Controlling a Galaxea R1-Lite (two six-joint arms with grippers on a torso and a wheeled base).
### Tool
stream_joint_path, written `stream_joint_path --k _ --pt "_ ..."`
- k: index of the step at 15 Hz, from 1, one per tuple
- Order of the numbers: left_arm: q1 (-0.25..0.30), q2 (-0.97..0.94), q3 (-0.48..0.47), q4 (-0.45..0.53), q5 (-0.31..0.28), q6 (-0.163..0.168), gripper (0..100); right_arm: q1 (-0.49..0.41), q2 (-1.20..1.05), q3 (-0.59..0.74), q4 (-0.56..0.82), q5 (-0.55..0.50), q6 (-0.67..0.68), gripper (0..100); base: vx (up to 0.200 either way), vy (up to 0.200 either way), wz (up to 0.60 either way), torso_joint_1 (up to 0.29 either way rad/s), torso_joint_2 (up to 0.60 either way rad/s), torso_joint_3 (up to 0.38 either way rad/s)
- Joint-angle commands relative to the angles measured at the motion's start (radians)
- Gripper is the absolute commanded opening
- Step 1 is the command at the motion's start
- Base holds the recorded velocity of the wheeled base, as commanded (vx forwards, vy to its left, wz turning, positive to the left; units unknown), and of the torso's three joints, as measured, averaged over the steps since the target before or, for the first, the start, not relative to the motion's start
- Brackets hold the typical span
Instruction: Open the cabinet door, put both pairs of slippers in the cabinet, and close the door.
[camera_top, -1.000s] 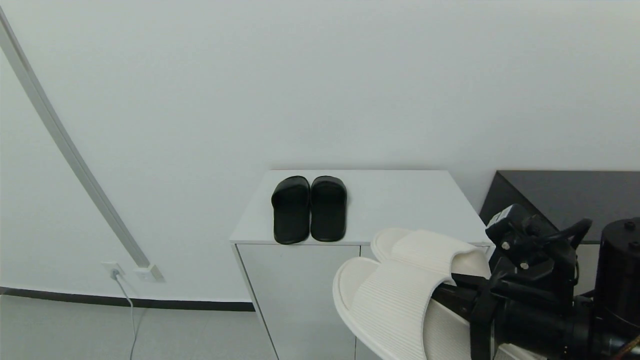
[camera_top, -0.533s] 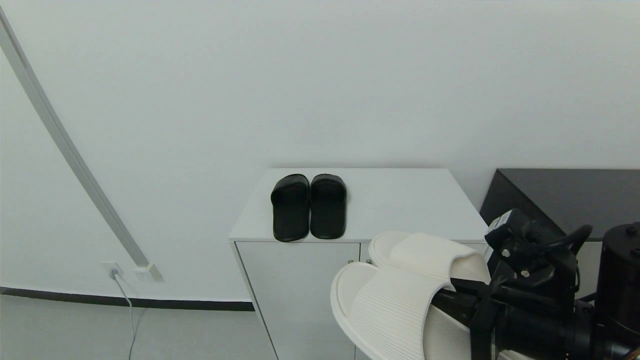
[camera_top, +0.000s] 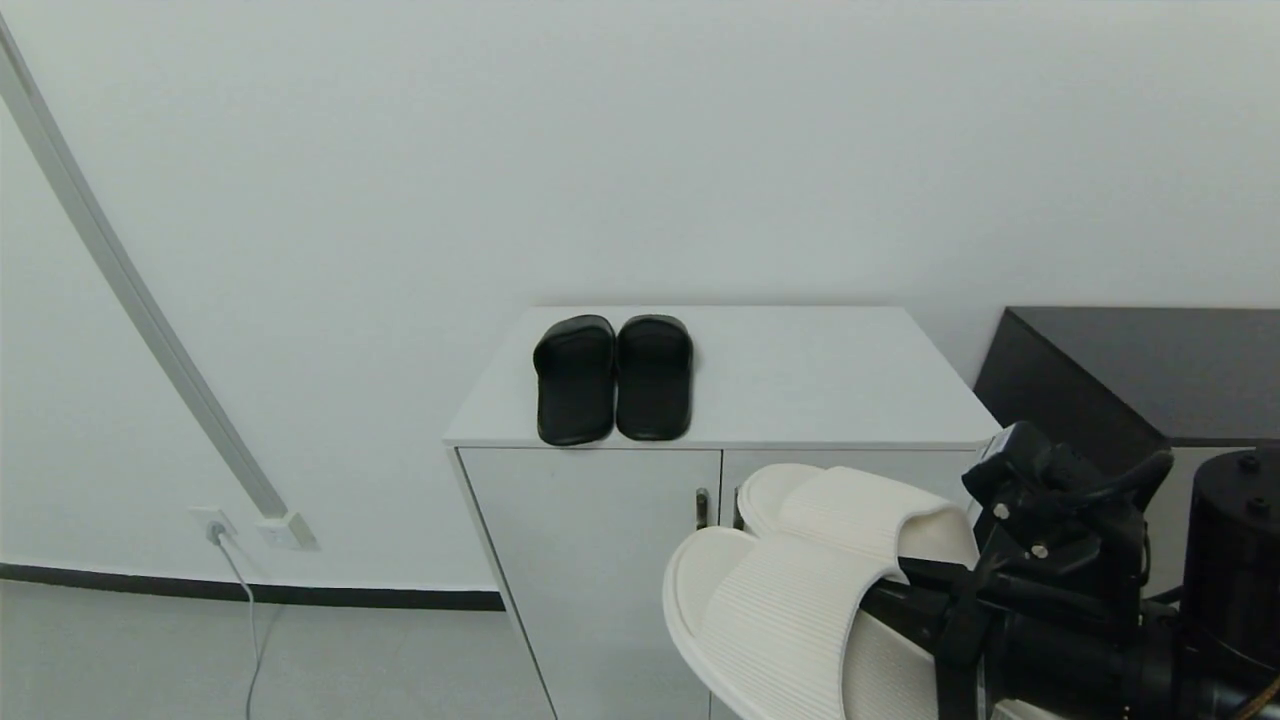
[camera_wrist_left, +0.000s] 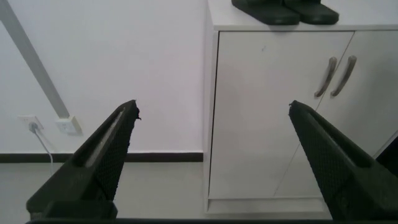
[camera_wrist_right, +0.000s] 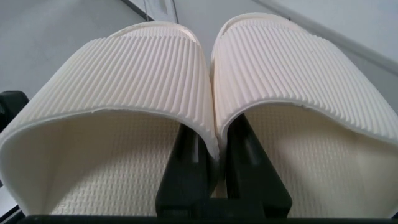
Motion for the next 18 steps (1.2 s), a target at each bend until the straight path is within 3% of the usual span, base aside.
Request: stream_joint_path --k 1,18 --pt "0.000 0.000 0.000 0.000 0.000 -0.001 100 0.000 0.013 0.000 -0.001 -0.001 -0.002 0 0.000 0.000 0.00 -0.227 0.55 0.320" --pt "0.000 0.000 0.000 0.000 0.000 -0.001 100 0.002 0.001 0.027 -0.001 -0.003 -0.017 0 0.000 0.000 0.00 -0.182 0.51 0.323"
